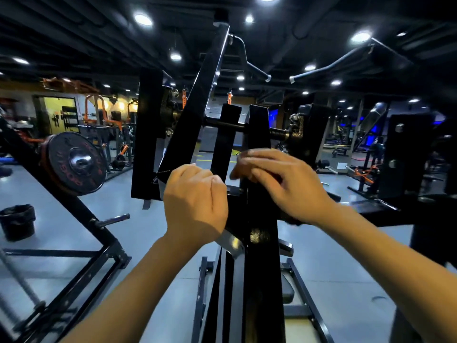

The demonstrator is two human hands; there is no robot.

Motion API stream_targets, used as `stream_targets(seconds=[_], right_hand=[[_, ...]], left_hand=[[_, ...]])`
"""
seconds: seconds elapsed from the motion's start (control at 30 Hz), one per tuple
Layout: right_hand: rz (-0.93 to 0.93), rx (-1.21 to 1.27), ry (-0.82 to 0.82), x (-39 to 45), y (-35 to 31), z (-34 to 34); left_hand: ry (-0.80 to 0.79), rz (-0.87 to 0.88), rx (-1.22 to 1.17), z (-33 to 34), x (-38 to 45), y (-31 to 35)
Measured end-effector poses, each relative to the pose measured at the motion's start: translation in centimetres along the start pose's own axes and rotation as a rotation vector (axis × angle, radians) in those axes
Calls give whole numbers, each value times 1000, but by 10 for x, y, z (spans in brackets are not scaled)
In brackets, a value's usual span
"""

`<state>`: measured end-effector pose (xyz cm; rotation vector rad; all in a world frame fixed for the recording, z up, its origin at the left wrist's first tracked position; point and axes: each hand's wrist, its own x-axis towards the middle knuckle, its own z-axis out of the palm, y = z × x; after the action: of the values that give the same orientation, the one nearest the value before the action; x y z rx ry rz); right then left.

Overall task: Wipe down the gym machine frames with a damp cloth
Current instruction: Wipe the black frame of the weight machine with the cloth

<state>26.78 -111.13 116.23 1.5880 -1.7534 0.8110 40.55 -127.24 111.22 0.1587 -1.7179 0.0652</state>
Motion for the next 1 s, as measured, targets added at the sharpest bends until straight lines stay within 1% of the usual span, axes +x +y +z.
stream_targets(seconds=[0.1, 0.17, 0.23, 0.3, 0.37, 0.4, 0.47, 0.53, 0.6, 0.67, 0.73, 0.77, 0.83, 0.87, 1.0], right_hand=[[99, -15, 34, 28, 14, 4], [99, 13, 52, 16, 7, 6], [65, 76, 21, -21, -15, 5], [-25, 150, -41, -60, -34, 1], [-124, 161, -88, -71, -33, -4], [-135, 148, -96, -65, -27, -6], [-66, 130, -69, -42, -16, -5], [16, 137, -14, -27, -13, -1], [33, 171, 7, -39, -23, 2], [-8, 204, -27, -74, -42, 1], [-94, 249, -81, -112, -62, -3], [-138, 264, -107, -124, -67, -5], [-184, 248, -124, -120, -60, -8], [-168, 227, -109, -109, -53, -9], [9, 224, 20, -77, -36, -1]], left_hand=[[7, 5, -11, 0, 0, 1], [22, 15, -5, 0, 0, 1], [63, 25, 3, 2, 0, 0], [107, 0, 10, 4, 0, 0], [126, 18, 25, 5, -1, -2], [120, 45, 50, 5, -1, -3], [38, 58, 95, 3, 0, -4], [-49, 22, 99, -1, 3, -3], [-81, 4, 83, -3, 5, -2], [-70, 15, 72, -4, 5, -2], [-60, 36, 46, -5, 5, -1], [-79, 22, 31, -7, 6, 0], [-134, -30, 33, -10, 7, 5], [-151, -55, 51, -12, 8, 8], [-202, -139, 106, -19, 10, 19]])
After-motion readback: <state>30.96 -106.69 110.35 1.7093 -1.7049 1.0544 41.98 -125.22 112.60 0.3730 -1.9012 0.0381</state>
